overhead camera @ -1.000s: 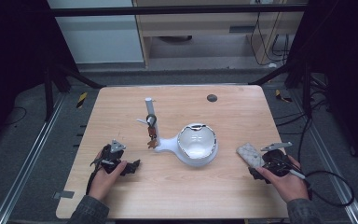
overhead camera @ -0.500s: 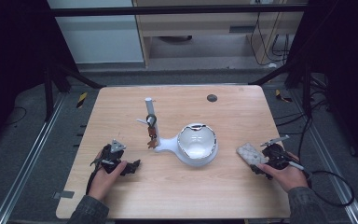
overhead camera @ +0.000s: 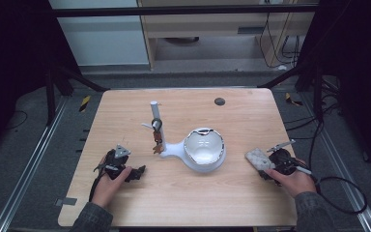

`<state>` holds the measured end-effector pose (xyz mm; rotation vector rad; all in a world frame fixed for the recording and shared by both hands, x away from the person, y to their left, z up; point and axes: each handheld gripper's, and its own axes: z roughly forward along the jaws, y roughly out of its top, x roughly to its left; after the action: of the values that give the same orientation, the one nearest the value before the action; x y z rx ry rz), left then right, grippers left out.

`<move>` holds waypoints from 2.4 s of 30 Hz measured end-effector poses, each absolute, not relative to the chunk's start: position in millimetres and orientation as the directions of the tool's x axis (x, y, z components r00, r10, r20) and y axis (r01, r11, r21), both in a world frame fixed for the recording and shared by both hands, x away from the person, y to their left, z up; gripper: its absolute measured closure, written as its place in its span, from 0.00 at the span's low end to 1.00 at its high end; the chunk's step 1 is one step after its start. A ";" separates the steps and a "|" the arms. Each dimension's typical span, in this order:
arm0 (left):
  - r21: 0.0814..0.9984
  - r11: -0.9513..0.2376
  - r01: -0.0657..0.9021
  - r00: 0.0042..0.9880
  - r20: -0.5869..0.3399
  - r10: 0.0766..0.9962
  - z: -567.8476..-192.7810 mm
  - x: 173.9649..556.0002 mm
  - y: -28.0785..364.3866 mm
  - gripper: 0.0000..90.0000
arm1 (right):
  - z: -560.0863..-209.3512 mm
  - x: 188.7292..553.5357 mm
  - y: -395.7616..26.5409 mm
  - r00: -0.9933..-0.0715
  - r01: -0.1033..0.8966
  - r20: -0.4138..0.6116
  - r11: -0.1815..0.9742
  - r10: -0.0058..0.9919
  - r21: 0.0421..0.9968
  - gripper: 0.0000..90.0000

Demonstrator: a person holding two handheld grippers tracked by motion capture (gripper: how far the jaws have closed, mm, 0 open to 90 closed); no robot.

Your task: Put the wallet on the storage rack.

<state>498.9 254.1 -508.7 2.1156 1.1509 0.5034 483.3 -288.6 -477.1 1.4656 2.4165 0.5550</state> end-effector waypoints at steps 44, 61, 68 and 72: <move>0.711 -0.388 0.586 0.538 0.017 0.843 -508.6 499.2 254.2 0.00 | -372.1 449.9 -220.7 -0.637 0.554 -0.303 0.694 0.709 0.459 0.35; 0.712 -0.388 0.586 0.537 0.017 0.843 -508.6 499.2 254.2 0.00 | -350.8 452.3 -188.5 -0.686 0.483 -0.366 0.770 0.629 0.417 0.35; 0.713 -0.385 0.586 0.536 0.015 0.844 -508.7 499.2 254.0 0.00 | -347.3 451.1 -174.2 -0.711 0.453 -0.380 0.798 0.592 0.397 0.35; 0.713 -0.385 0.586 0.536 0.015 0.844 -508.8 499.2 254.0 0.00 | -350.7 452.9 -161.3 -0.731 0.437 -0.380 0.817 0.567 0.377 0.35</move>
<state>499.2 254.0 -508.8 2.1117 1.1519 0.5018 452.9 -161.3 -350.7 0.7436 2.5137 0.3600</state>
